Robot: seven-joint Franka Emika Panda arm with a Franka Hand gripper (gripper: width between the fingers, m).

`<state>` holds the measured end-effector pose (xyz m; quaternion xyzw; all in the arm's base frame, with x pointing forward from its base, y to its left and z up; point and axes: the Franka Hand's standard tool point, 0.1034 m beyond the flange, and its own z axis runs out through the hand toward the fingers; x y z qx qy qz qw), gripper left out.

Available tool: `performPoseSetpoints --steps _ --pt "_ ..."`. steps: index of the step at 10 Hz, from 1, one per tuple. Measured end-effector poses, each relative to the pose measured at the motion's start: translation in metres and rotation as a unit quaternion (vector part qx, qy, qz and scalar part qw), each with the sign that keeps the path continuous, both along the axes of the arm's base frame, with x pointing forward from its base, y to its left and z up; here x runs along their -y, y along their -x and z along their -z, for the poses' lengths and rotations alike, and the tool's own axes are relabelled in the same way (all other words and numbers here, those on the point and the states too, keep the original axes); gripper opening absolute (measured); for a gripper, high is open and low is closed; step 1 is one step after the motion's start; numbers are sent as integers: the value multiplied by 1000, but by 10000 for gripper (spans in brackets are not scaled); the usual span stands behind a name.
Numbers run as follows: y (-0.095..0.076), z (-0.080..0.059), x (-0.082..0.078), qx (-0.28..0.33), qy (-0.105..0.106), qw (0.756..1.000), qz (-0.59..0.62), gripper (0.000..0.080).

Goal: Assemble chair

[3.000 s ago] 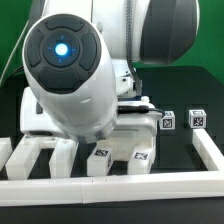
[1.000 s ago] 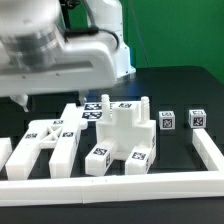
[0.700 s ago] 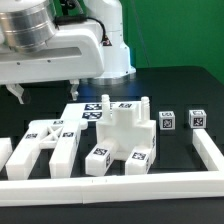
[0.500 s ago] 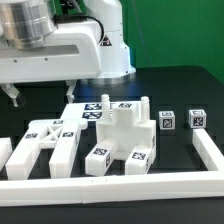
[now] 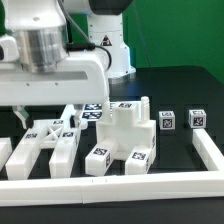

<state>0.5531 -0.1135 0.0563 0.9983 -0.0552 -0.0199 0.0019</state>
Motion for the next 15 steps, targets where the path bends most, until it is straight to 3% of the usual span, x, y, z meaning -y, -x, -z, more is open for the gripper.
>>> performPoseSetpoints --steps 4,11,13,14,15 --pt "9 25 -12 -23 -2 1000 -5 649" --pt "8 36 -9 -13 6 1000 -10 649" --pt "8 36 -9 -13 6 1000 -10 603" --pt "8 36 -9 -13 6 1000 -10 427" --pt "8 36 -9 -13 6 1000 -10 427"
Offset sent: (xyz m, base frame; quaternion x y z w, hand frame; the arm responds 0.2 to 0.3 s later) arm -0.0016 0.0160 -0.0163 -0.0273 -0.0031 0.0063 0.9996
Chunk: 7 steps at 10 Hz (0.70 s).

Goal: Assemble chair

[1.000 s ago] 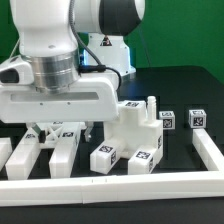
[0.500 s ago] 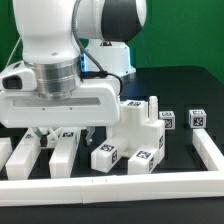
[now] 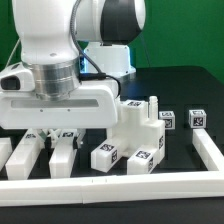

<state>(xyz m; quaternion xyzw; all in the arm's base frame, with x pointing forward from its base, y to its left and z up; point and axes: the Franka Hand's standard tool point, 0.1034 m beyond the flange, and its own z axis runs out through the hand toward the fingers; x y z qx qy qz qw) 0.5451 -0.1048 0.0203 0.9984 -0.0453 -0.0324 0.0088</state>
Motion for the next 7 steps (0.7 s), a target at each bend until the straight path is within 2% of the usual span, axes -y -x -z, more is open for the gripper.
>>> performPoseSetpoints --steps 1,7 --pt "0 0 0 0 0 1000 0 282" --pt "0 0 0 0 0 1000 0 282"
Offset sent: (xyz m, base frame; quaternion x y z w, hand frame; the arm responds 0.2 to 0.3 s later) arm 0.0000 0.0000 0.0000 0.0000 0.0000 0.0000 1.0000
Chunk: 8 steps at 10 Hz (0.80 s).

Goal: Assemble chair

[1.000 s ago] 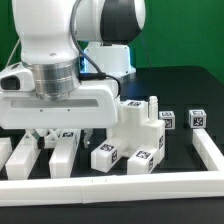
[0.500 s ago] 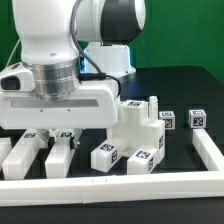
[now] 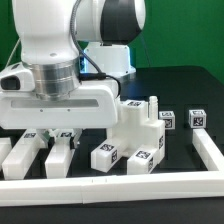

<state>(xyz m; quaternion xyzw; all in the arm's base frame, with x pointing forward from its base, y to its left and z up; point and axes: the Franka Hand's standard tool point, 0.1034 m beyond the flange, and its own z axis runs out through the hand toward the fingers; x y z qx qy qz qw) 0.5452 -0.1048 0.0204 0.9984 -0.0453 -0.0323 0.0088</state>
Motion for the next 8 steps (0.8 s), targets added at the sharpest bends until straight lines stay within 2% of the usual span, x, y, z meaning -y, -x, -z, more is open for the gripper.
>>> performPoseSetpoints --steps 1,2,4,6,7,8 --pt "0 -2 1 1 0 1000 1 284" --pt "1 -17 3 -17 -5 1000 17 284" --pt "-8 -74 6 -6 -10 999 43 284" --pt "-11 -107 -5 -20 -22 997 75 284" --pt "-23 -122 -15 -17 -24 996 84 284" --pt "-29 -123 -27 -8 -23 997 77 284"
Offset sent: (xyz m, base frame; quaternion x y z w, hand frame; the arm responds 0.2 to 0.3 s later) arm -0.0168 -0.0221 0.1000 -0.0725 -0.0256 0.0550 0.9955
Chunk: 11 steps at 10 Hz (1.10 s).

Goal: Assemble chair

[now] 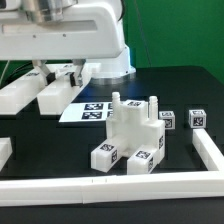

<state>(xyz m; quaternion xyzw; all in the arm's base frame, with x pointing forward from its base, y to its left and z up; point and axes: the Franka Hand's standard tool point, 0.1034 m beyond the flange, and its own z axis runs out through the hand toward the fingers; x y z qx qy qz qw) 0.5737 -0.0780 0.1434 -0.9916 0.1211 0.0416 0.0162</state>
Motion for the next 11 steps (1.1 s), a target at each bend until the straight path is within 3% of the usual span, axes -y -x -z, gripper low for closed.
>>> performPoseSetpoints --steps 3,7,11 --pt "1 3 -1 -3 -1 1000 1 284" --pt "-2 -14 -51 -29 11 993 111 284" --pt "-11 -8 -97 -12 20 988 152 284"
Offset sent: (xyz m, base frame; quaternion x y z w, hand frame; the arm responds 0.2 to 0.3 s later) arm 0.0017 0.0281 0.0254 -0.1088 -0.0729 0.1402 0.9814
